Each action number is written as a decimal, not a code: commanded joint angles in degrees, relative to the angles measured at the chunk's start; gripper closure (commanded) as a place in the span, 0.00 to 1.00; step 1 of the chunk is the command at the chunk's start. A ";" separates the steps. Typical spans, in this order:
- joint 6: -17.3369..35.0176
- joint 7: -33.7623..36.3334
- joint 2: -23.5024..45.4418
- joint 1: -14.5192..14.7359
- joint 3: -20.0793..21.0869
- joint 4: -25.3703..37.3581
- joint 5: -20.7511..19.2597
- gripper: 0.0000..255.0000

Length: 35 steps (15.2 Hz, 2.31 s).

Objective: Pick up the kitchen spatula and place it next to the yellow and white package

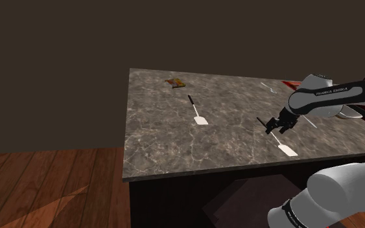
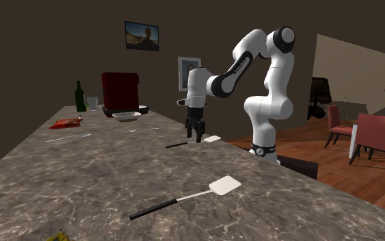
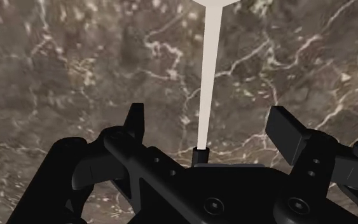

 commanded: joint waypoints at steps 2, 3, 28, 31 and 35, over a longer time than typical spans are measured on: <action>0.01 0.00 0.01 0.00 0.00 0.00 0.00 1.00; 0.01 0.00 0.01 0.00 0.00 0.00 0.00 1.00; -17.39 0.60 -9.13 -0.32 3.32 8.34 1.01 1.00; -20.00 0.61 -9.98 -0.25 3.79 10.10 1.29 1.00; -23.38 0.61 -10.86 -0.12 4.38 12.61 1.68 1.00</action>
